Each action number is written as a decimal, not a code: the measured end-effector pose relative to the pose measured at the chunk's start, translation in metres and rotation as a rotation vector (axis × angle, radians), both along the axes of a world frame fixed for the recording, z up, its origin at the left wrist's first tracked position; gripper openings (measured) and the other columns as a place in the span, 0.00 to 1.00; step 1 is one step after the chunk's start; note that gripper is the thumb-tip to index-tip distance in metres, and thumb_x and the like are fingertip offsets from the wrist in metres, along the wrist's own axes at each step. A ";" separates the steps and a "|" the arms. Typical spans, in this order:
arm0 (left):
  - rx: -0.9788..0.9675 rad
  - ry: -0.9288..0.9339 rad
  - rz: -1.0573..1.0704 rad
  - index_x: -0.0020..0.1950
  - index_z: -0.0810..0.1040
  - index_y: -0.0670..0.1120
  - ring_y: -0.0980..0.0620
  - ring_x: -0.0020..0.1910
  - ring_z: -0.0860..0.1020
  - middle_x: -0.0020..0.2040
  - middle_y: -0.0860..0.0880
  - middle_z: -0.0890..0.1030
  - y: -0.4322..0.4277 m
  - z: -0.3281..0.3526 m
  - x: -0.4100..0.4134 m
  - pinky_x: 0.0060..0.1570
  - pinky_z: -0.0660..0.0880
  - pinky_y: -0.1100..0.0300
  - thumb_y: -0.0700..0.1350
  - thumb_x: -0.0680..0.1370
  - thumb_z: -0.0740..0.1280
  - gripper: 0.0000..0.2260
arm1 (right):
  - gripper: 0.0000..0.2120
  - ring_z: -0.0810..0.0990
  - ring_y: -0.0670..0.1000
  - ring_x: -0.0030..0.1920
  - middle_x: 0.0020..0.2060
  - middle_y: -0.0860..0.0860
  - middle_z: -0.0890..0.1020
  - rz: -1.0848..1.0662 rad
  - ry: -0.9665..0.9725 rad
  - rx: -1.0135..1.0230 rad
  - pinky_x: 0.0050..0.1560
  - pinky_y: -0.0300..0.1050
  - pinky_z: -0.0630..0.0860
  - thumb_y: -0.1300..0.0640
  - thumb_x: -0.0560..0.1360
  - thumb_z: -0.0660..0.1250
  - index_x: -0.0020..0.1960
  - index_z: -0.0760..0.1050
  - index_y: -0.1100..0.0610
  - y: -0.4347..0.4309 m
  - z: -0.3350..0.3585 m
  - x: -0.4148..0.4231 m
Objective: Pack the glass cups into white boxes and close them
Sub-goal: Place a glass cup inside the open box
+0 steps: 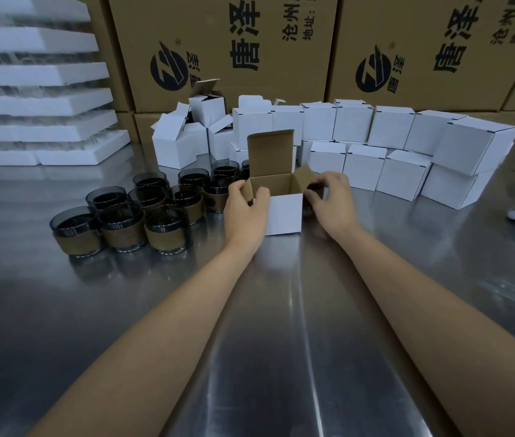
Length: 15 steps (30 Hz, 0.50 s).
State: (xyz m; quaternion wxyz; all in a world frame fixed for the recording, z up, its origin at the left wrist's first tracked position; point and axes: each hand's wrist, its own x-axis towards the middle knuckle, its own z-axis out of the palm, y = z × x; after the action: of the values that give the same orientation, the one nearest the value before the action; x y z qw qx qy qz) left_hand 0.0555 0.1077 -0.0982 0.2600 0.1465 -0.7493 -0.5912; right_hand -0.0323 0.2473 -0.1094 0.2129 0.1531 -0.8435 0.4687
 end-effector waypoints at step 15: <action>0.052 -0.044 -0.024 0.69 0.68 0.53 0.55 0.51 0.73 0.51 0.58 0.74 -0.006 -0.005 -0.002 0.50 0.66 0.59 0.54 0.78 0.62 0.20 | 0.17 0.71 0.44 0.58 0.60 0.49 0.68 0.044 -0.149 -0.271 0.48 0.21 0.64 0.68 0.77 0.55 0.55 0.77 0.52 0.025 0.007 0.038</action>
State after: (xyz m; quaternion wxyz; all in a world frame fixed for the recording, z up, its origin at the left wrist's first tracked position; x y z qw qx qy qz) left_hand 0.0538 0.1013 -0.1027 0.2324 0.1569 -0.7408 -0.6104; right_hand 0.0056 0.2726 -0.1025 0.1581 0.1064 -0.7825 0.5928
